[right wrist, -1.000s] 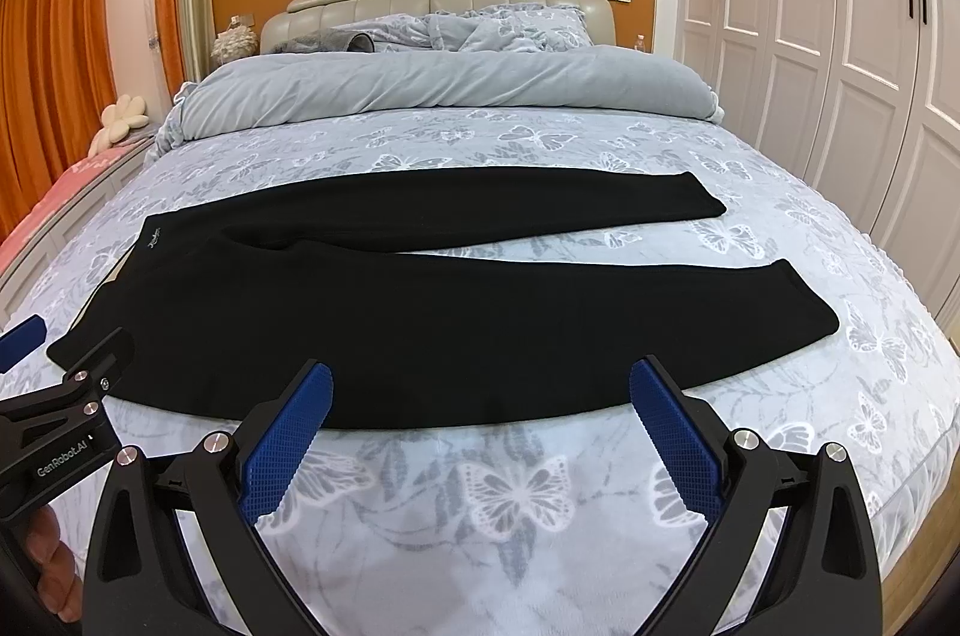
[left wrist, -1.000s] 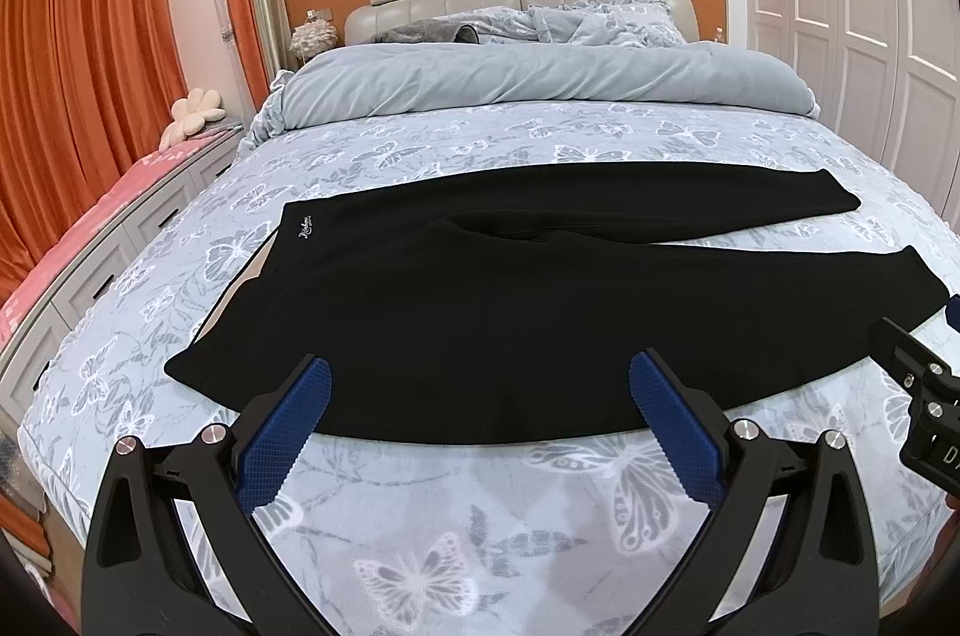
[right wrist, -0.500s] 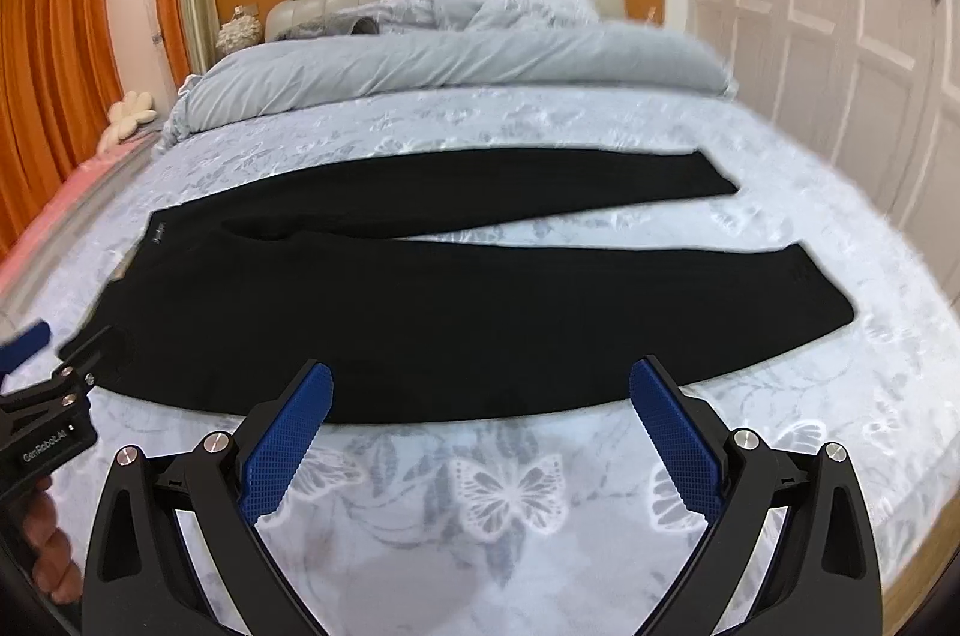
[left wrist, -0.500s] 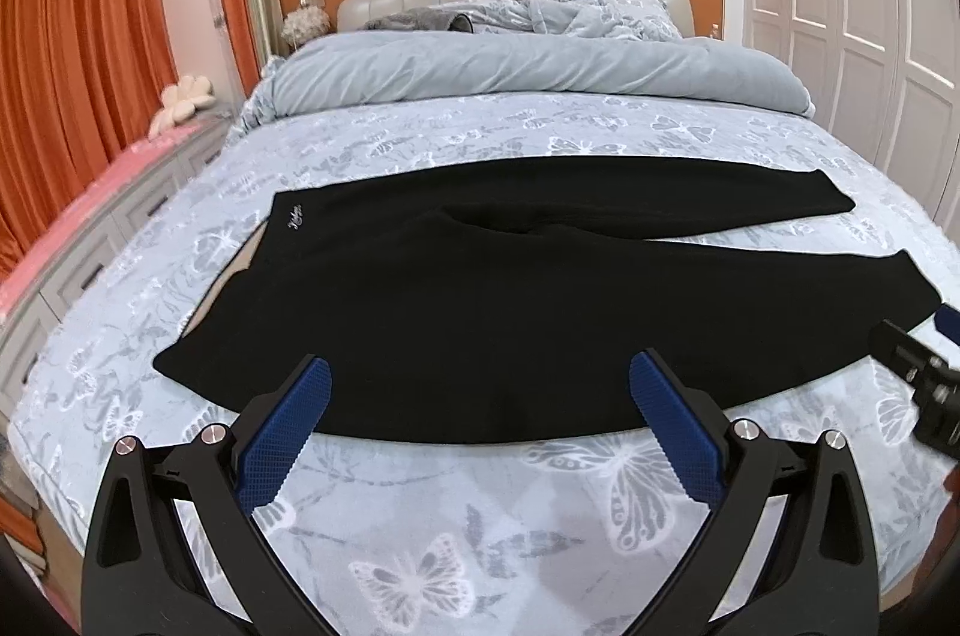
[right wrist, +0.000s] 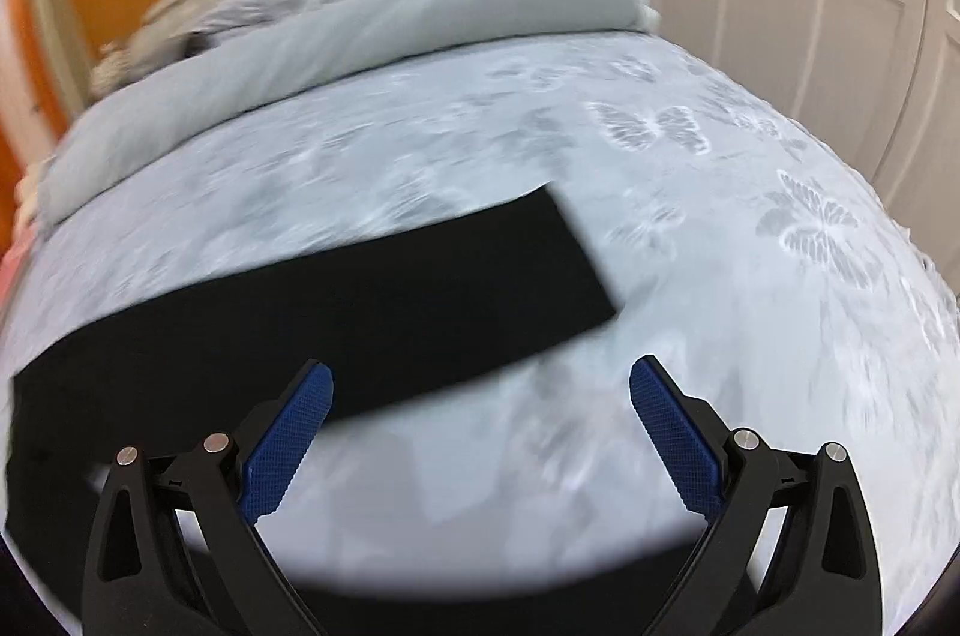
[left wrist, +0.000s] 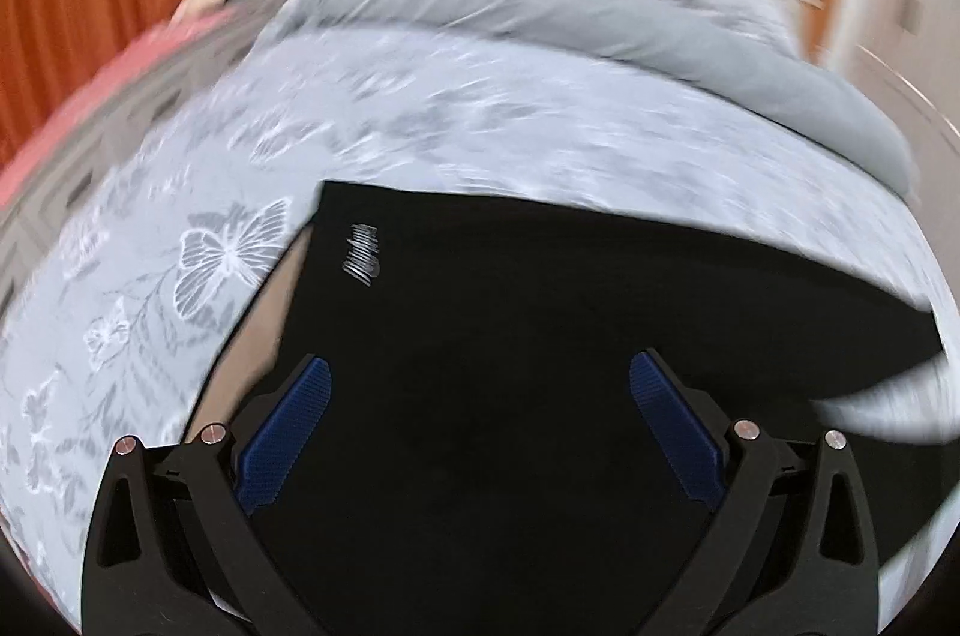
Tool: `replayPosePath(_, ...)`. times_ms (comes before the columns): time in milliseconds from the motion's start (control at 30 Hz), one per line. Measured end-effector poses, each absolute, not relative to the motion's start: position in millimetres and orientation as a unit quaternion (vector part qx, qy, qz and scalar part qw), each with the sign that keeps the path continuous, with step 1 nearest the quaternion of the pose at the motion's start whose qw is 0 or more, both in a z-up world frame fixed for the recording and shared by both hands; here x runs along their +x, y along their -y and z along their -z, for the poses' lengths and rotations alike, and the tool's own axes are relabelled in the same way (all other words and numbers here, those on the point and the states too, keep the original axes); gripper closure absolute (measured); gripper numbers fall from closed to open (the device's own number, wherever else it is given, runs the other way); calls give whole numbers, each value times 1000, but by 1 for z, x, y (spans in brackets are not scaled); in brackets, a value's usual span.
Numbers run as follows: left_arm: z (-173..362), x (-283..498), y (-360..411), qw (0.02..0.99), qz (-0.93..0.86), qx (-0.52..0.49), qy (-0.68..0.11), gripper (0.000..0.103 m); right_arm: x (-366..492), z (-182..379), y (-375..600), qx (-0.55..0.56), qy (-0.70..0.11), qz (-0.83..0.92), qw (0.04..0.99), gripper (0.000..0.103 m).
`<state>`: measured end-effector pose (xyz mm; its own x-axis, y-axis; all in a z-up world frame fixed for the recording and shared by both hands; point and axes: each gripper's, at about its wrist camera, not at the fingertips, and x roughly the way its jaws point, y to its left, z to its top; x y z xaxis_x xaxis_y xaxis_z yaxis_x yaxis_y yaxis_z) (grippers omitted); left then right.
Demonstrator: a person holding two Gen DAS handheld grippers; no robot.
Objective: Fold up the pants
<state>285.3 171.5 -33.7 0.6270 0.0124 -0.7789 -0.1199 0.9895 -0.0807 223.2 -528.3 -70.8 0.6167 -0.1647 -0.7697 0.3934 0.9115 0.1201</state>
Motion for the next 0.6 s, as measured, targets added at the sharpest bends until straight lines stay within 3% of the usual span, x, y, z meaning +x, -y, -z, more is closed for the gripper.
replayPosePath(267,105,419,-253,848,-140,-148,-489,5,321,125,583,125,-451,193,863,5)
replayPosePath(400,125,450,-242,843,-149,-101,-506,5,331,141,586,128,-444,191,866,6)
replayPosePath(433,125,458,-236,849,-139,-82,-503,5,330,141,585,132,-433,179,873,27)
replayPosePath(467,125,461,-234,849,-141,-74,-504,17,329,139,584,141,-427,158,879,44)
replayPosePath(500,124,464,-231,849,-152,-62,-502,38,328,137,583,147,-421,149,883,75)
replayPosePath(533,120,465,-230,851,-146,-63,-501,48,325,133,584,162,-416,135,884,92)
replayPosePath(567,115,463,-232,853,-134,-82,-498,67,319,126,583,176,-405,122,889,92)
replayPosePath(600,110,462,-236,854,-122,-101,-495,76,311,116,578,167,-393,117,897,92)
